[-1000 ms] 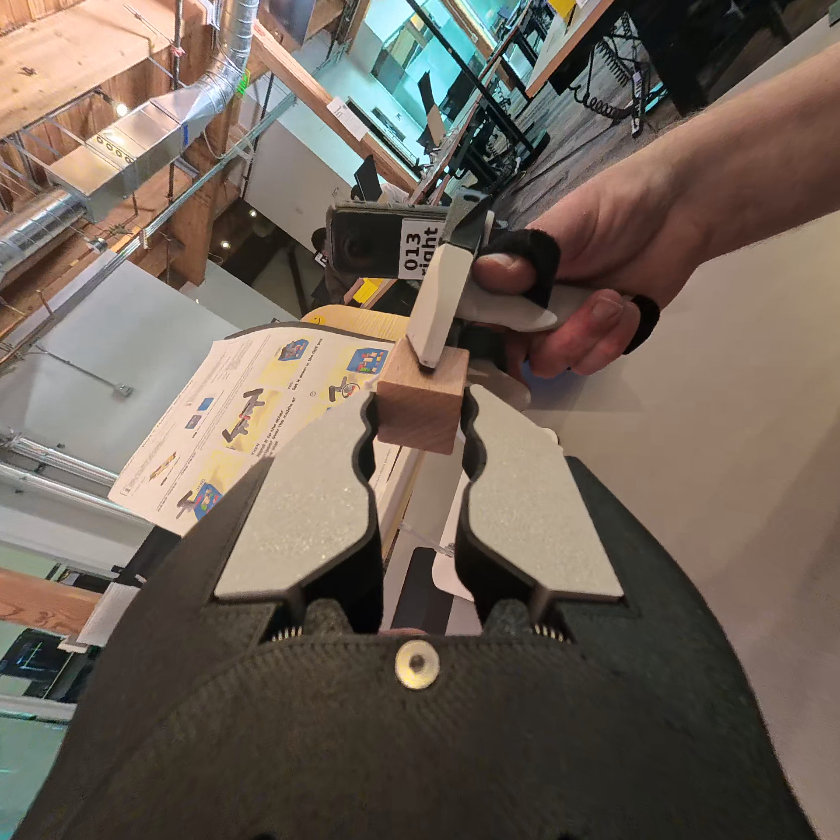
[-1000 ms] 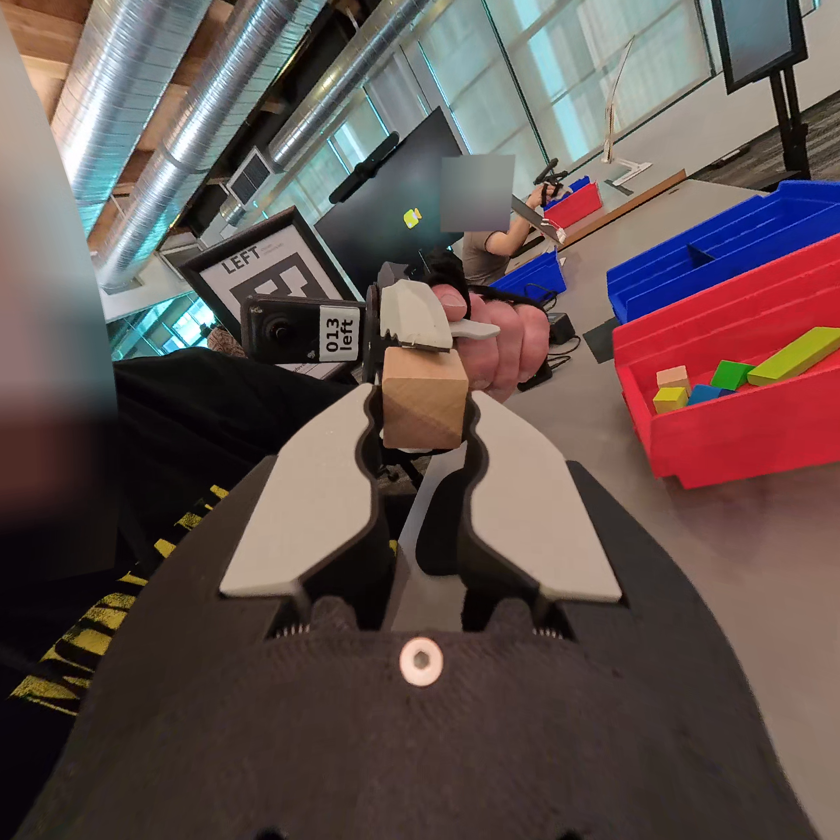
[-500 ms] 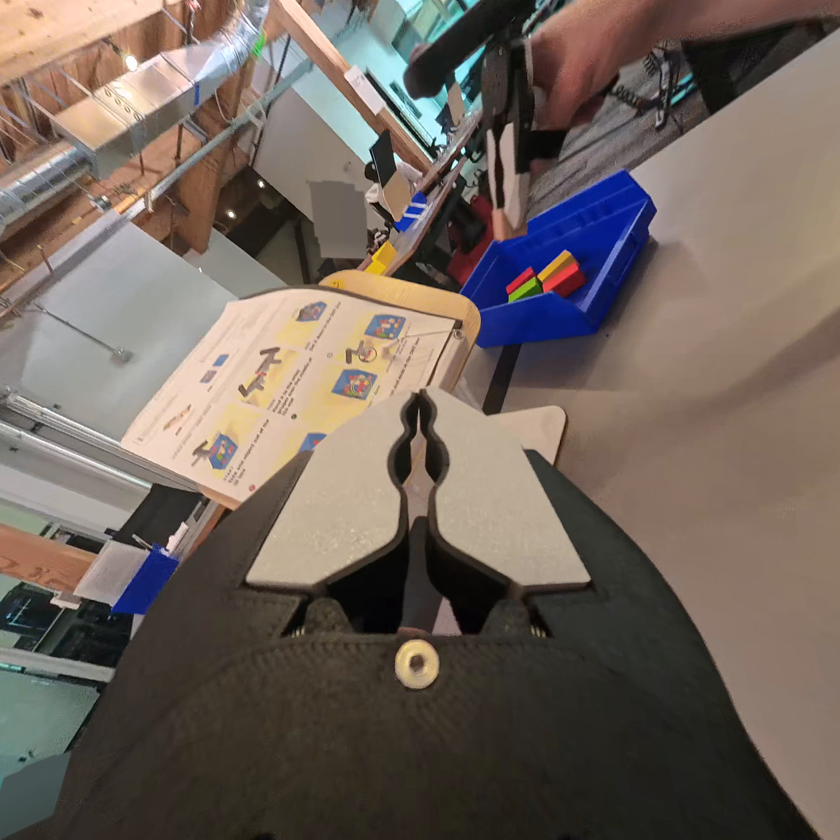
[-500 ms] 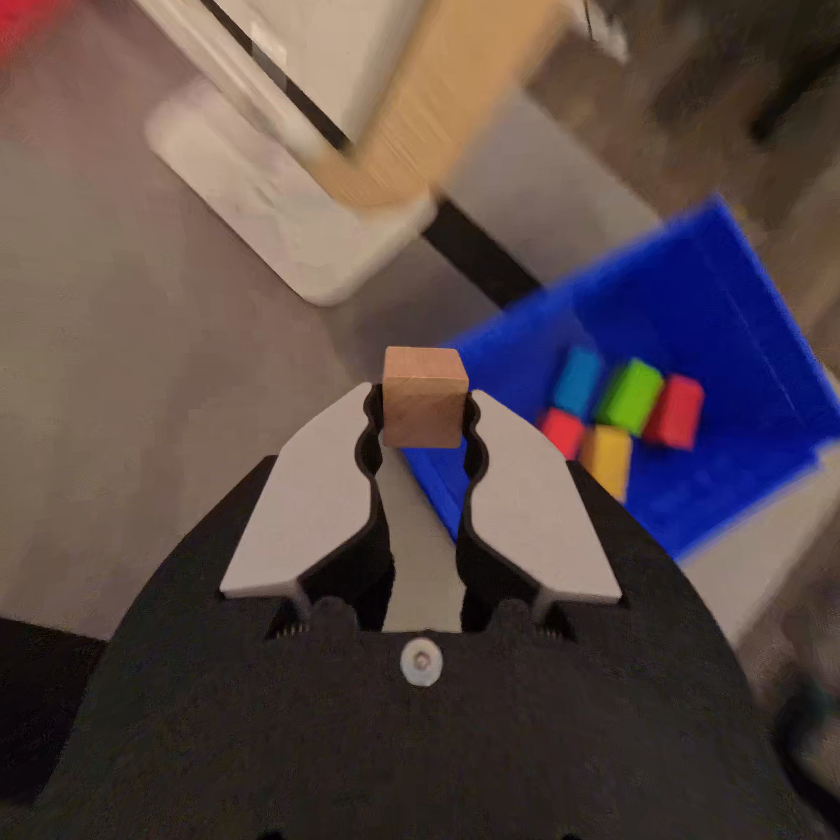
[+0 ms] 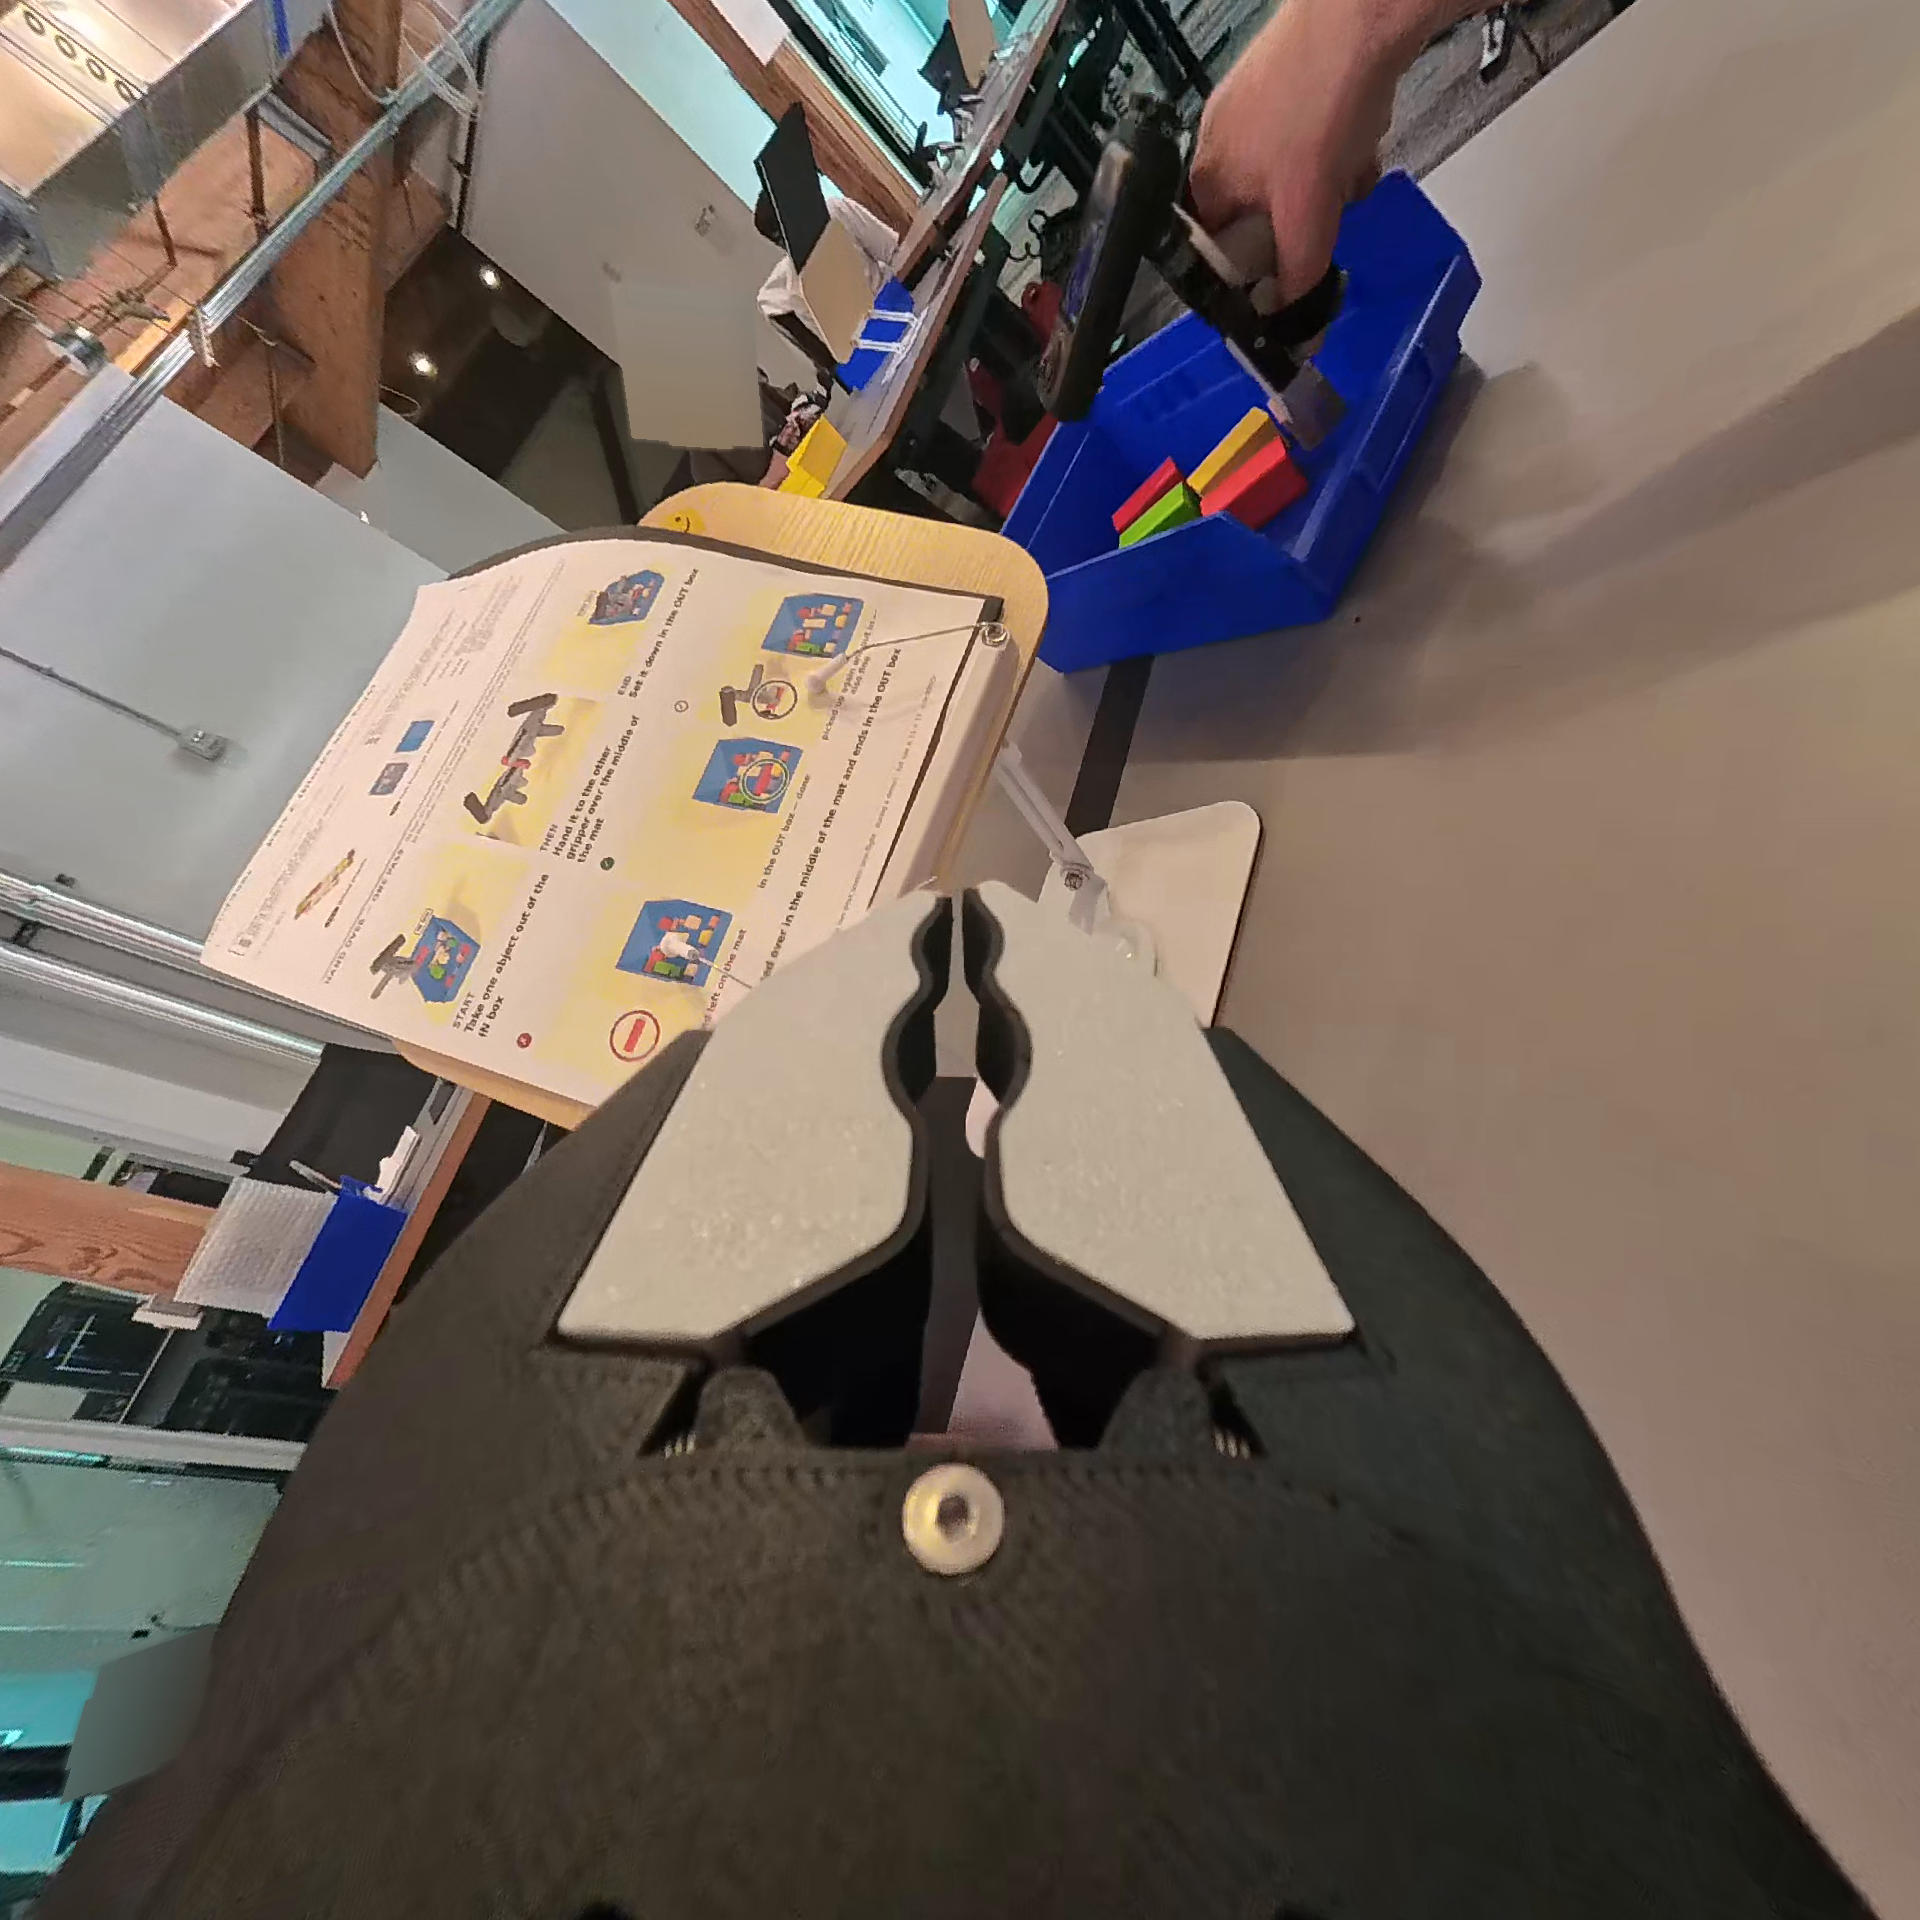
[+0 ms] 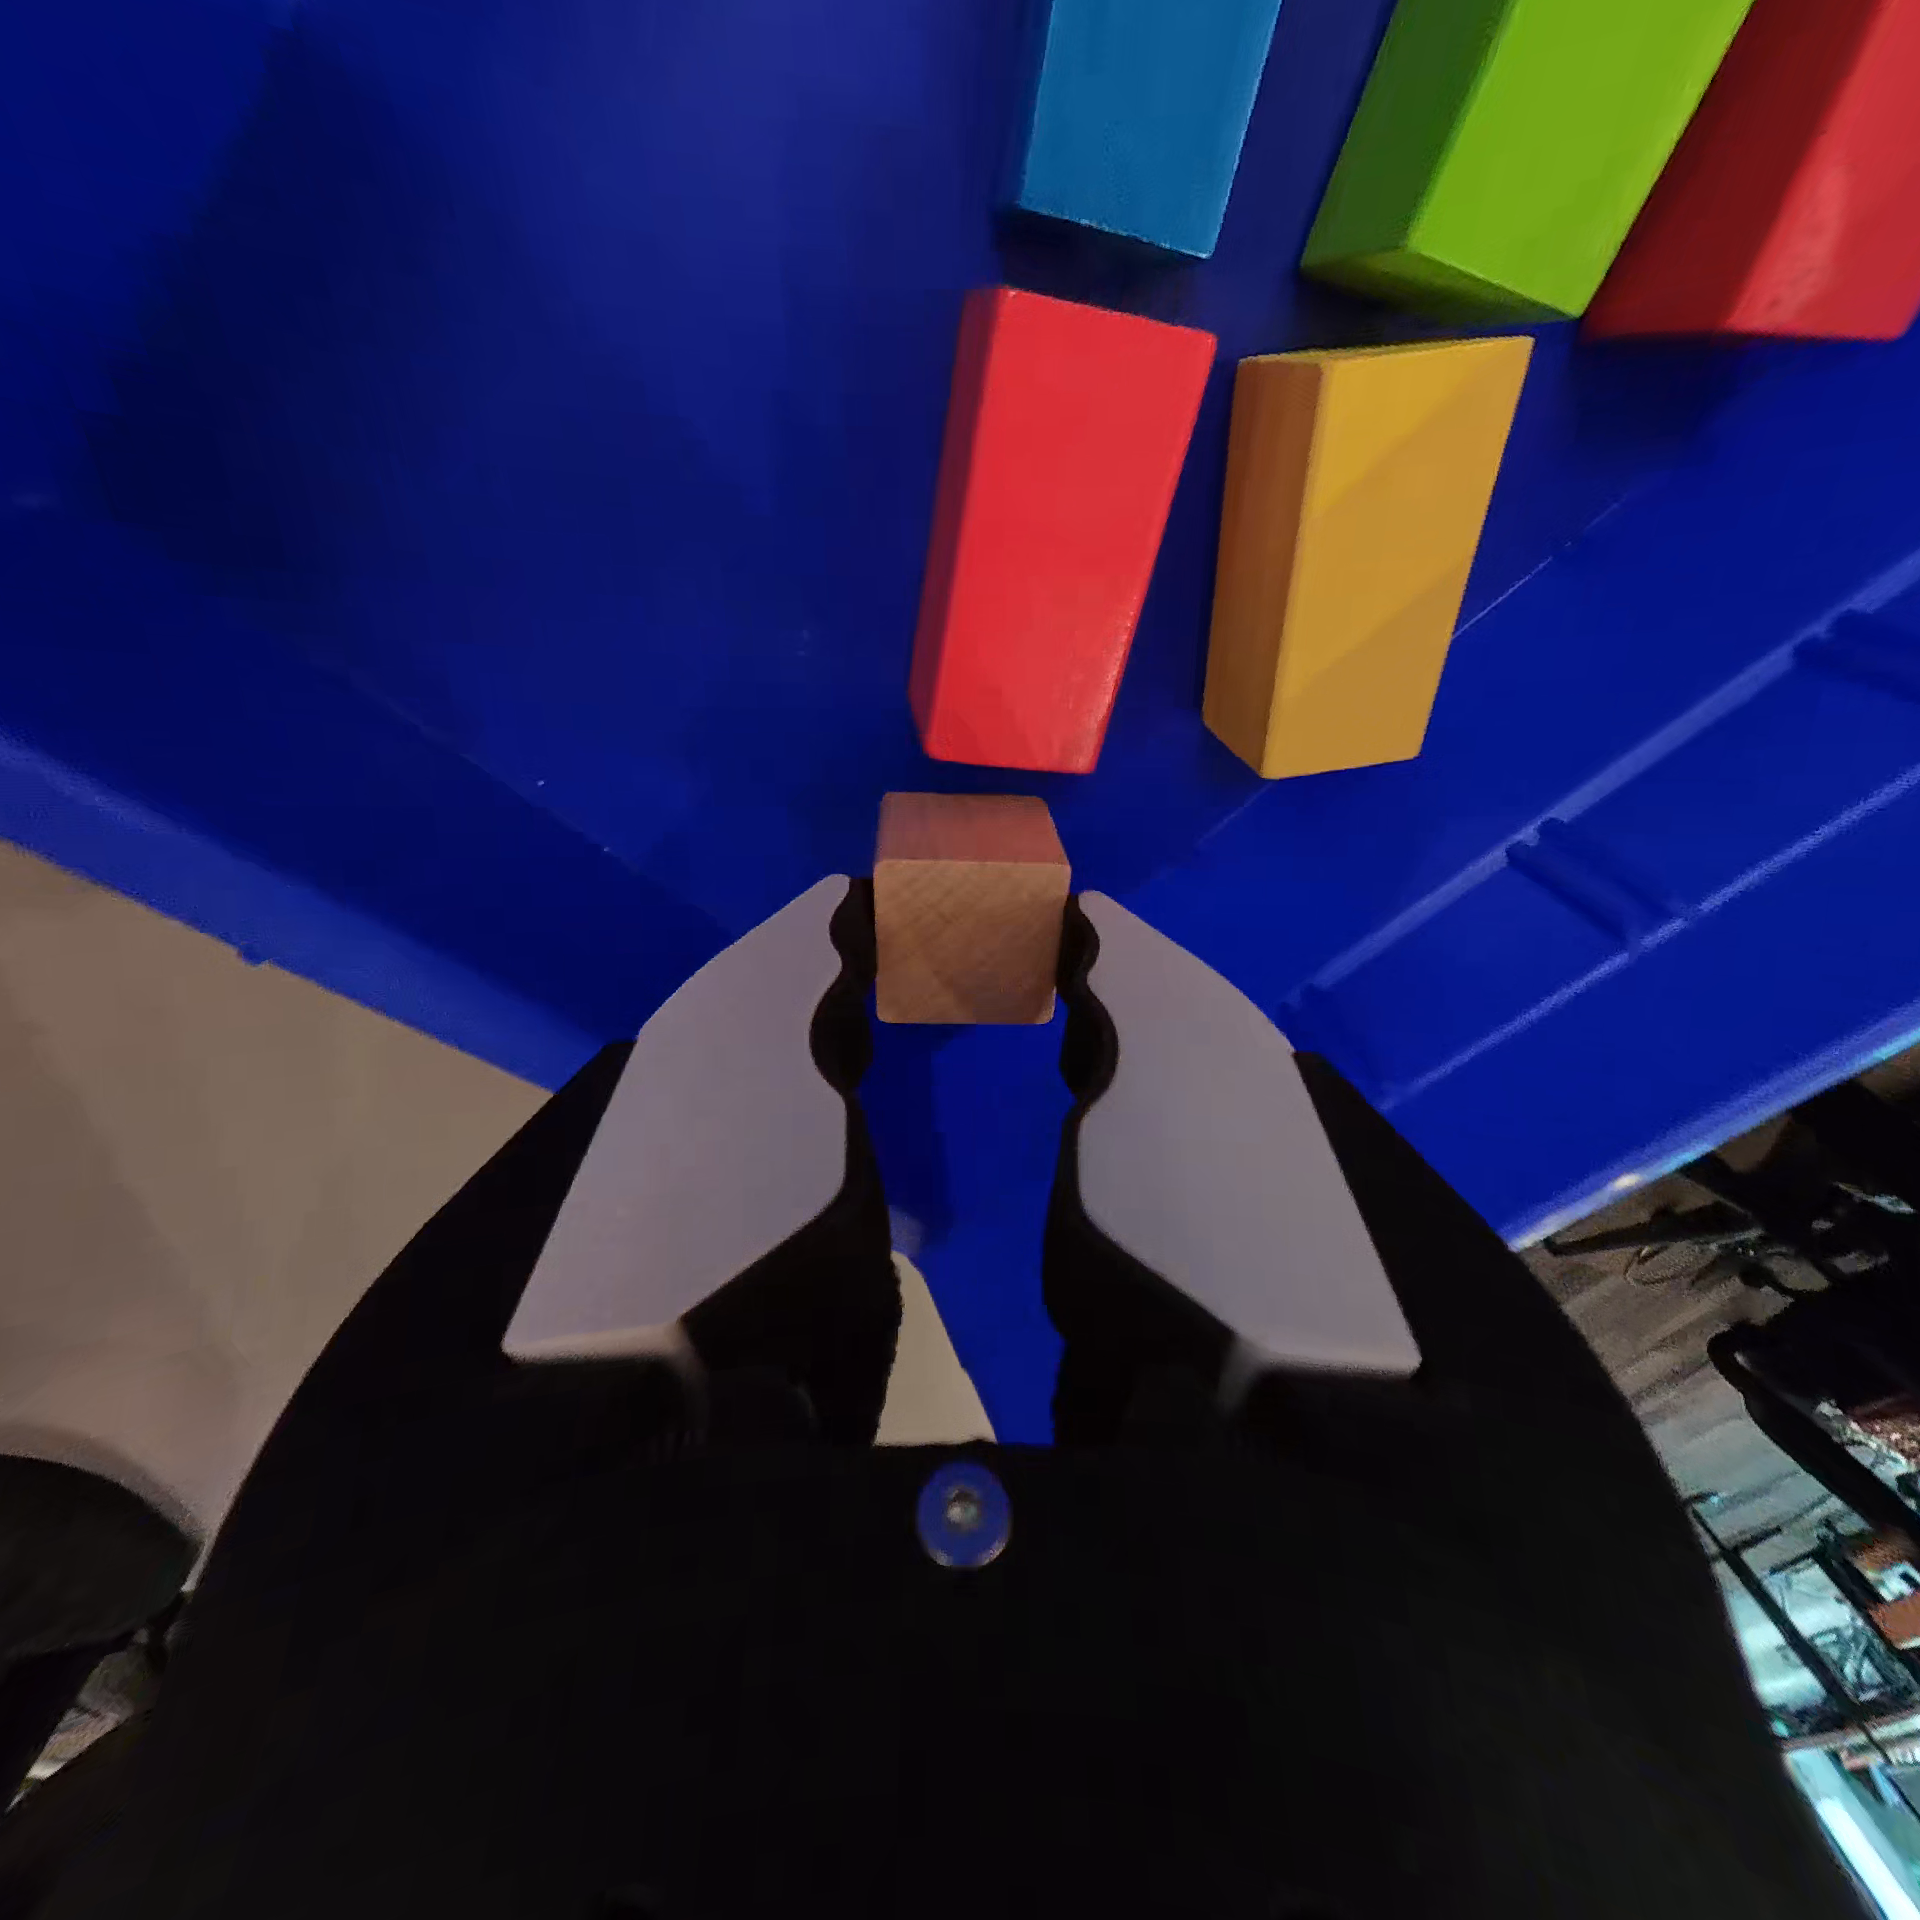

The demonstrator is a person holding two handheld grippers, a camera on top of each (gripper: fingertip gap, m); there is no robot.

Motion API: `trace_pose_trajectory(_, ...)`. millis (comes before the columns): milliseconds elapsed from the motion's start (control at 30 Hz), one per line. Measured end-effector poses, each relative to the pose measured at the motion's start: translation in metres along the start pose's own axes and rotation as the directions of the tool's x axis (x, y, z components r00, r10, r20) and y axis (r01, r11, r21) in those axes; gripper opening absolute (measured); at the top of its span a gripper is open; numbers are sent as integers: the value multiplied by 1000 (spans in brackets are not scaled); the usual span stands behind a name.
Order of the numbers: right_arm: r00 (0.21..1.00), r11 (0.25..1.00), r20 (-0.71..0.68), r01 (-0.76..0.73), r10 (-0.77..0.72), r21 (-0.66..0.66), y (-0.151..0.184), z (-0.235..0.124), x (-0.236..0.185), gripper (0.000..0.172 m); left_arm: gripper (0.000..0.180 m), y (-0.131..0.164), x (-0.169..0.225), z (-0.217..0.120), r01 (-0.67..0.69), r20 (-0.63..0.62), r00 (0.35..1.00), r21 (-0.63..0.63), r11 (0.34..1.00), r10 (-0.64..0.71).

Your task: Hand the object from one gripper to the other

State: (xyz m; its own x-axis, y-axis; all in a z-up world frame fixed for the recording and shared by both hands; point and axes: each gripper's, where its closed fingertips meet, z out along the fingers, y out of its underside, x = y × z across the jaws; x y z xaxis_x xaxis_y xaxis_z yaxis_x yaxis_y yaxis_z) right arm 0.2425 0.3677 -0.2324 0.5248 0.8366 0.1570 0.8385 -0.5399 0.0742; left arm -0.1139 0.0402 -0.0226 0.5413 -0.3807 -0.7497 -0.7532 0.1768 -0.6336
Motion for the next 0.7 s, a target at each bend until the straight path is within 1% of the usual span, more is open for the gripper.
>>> trace_pose_trajectory(267, 999, 997, 15, -32, 33, -67, 0, 21, 4, 32, 5, 14, 3, -1, 11, -9, 1000, -36, 999, -11)
trace_pose_trajectory(500, 1000, 996, -3, -25, 25, -89, 1, 21, 7, 33, 8, 23, 2, -3, 18, -4, 1000, -67, 998, -18)
trace_pose_trajectory(600, 1000, 997, -22, -23, 22, -77, 1, 16, 8, 47, 13, 32, -7, -7, 25, 29, 999, -110, 994, -21)
trace_pose_trajectory(700, 998, 999, -50, -31, 30, -23, -1, 0, 9, 55, 26, 48, -27, -14, 107, 91, 992, -185, 977, -91)
